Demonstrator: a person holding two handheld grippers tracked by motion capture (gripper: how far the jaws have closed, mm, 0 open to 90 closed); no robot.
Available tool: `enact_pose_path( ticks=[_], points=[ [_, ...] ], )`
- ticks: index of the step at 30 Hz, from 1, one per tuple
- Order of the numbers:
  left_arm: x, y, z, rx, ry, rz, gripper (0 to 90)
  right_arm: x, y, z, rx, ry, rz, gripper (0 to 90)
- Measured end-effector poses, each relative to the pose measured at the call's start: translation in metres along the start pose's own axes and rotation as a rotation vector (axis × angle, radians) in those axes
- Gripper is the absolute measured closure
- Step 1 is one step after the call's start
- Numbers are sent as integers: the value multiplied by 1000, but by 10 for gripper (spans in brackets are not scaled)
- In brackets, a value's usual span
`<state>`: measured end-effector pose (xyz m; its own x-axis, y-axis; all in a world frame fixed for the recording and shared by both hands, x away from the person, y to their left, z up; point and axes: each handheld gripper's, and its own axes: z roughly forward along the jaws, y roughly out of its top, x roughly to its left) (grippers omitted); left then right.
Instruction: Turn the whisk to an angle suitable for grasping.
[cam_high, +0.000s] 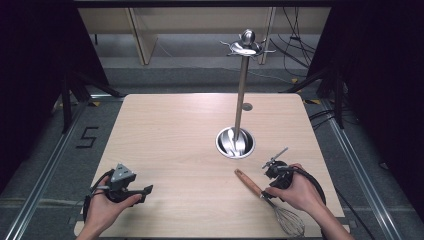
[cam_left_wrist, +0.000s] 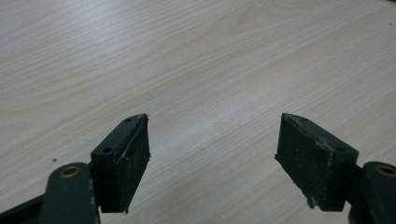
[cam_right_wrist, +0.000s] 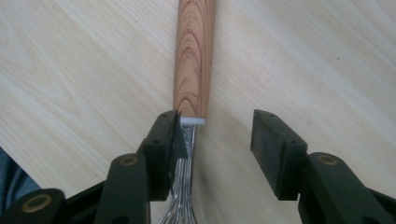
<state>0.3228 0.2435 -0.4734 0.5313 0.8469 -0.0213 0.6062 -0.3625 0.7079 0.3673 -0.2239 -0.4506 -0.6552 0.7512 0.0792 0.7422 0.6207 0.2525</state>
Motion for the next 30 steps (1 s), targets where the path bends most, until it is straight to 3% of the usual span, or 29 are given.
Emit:
enact_pose_path(
  ticks=[2,4,6,8,10,11,13,15,16,17,20,21,23,25,27,28,30],
  points=[
    [0,1,-1,13,-10,12,247,2,2,-2,-35,-4,-33,692],
    [-1,0,2,-14,-3,-23,249,7,6,-5,-33,-13,-59,768],
    [1,0,2,6,-5,-3,258,12,13,-7,-42,-20,-107,841],
    [2,0,1,19,-5,10,268,21,21,-5,-37,26,-112,895],
    [0,-1,2,-5,-3,-20,276,24,29,1,-1,31,-104,900],
    [0,-1,2,-6,-7,-19,277,25,32,6,5,54,-126,900],
    [0,-1,2,-5,1,-21,281,28,38,11,26,66,-108,900],
    [1,0,1,13,-7,8,284,30,43,15,40,67,-91,900],
    [1,0,1,13,-7,8,286,28,46,19,33,71,-126,900],
    [-1,-1,3,-11,-12,-19,286,28,46,19,33,71,-126,900],
    [-1,0,4,-4,-11,-15,290,32,60,32,61,80,-101,900],
    [-1,0,3,-2,-7,-11,290,31,63,36,61,79,-126,900],
    [-1,0,3,4,-3,-8,291,30,67,39,62,72,-129,900],
    [1,0,3,23,-9,12,291,28,70,41,70,67,-100,900],
    [1,-1,3,23,-9,7,292,21,72,44,50,57,-86,900],
    [1,-1,3,23,-9,7,292,19,72,42,60,47,-37,900],
    [-1,-1,5,8,-14,-4,291,10,71,41,44,32,-16,900]
  ],
)
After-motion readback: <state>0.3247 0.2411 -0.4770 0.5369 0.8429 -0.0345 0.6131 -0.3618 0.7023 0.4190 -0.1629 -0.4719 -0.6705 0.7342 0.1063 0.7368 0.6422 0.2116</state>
